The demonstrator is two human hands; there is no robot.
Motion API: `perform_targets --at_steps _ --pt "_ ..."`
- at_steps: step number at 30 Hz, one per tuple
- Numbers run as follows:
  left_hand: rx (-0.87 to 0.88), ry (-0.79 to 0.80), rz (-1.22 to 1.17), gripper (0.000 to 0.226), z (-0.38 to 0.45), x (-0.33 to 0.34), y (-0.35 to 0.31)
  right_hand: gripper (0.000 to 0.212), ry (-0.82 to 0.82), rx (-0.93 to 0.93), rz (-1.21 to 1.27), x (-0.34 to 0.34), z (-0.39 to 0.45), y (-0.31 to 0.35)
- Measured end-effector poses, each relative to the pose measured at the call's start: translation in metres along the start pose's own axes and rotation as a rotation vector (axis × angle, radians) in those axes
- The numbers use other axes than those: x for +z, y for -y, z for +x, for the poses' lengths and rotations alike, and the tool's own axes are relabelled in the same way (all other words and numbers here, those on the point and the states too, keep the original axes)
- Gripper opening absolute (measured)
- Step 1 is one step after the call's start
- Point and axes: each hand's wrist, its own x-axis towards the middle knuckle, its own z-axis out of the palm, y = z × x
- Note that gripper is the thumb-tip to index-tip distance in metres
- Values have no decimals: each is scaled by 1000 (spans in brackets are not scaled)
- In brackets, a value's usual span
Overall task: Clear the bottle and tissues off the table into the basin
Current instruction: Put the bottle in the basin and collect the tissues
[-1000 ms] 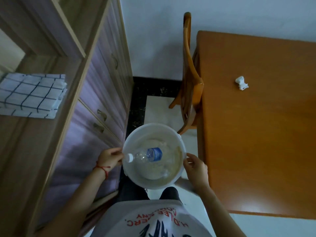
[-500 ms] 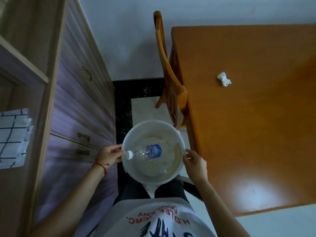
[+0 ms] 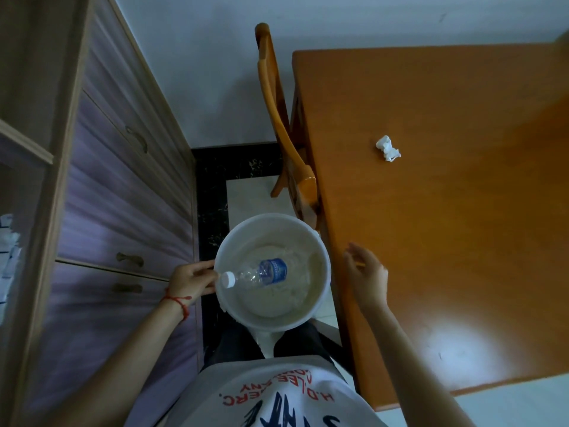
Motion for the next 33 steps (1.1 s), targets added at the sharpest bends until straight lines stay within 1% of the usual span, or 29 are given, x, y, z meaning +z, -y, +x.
perform_targets --at_steps 6,10,13,15,19,21,25,28,30,33 --pt "8 -18 13 38 -2 11 -2 33 -178 -39 43 -29 74 1" --pt "20 -31 31 36 -1 13 -2 39 -253 -14 107 -39 121 10" --pt "27 -41 39 35 -1 13 0 42 -285 -21 107 -40 154 17" --pt "28 -46 53 35 0 12 1 43 -282 -28 90 -41 175 19" --pt "10 -58 42 37 4 11 3 42 -255 -91 -45 -40 211 25" --pt "4 -60 43 38 7 11 4 38 -198 -87 -109 -40 228 29" --pt "-9 -64 34 39 11 11 4 47 -49 -111 -293 -40 261 26" --pt "-17 -70 29 40 13 12 4 42 17 -108 -393 -38 276 18" --pt "-16 -78 36 40 14 12 4 37 8 -106 -437 -35 276 15" --pt "-16 -81 48 40 14 12 5 32 -46 -107 -419 -31 268 10"
